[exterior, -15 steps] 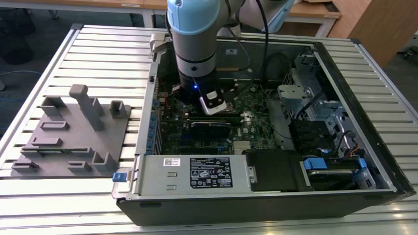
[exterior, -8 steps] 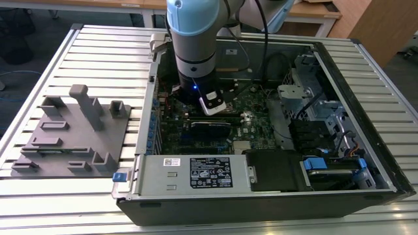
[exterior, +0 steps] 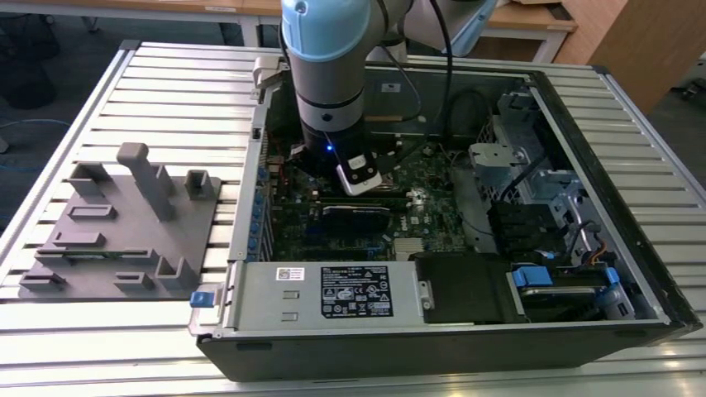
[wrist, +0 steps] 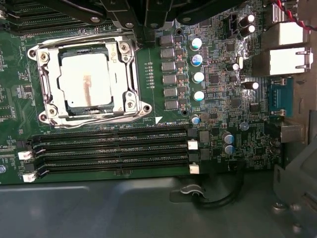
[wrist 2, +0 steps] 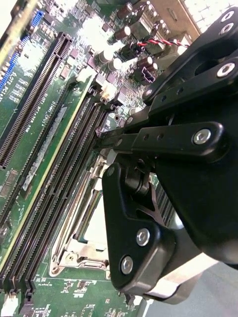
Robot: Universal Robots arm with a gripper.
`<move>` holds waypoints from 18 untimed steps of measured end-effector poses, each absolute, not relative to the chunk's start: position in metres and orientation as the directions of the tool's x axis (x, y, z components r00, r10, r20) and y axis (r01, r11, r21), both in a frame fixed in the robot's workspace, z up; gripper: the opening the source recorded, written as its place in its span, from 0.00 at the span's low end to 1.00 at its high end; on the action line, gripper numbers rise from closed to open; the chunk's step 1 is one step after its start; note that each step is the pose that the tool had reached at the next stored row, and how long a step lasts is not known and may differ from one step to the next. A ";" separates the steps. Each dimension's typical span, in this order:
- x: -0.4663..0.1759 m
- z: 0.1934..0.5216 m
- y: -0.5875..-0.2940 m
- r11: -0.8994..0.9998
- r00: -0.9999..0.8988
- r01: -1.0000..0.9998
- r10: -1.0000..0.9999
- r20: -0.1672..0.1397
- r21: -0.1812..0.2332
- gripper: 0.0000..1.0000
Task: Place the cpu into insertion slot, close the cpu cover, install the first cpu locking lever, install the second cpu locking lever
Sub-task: 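Install the second cpu locking lever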
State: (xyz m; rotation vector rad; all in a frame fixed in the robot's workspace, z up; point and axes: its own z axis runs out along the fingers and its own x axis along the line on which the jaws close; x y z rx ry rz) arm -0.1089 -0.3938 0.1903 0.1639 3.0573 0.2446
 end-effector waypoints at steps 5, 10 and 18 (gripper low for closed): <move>-0.109 0.190 -0.394 0.982 -0.992 0.100 0.112 -0.062 0.161 0.10; -0.109 0.194 -0.394 0.982 -0.992 0.100 0.112 -0.062 0.161 0.10; -0.109 0.199 -0.394 0.982 -0.992 0.100 0.112 -0.062 0.161 0.10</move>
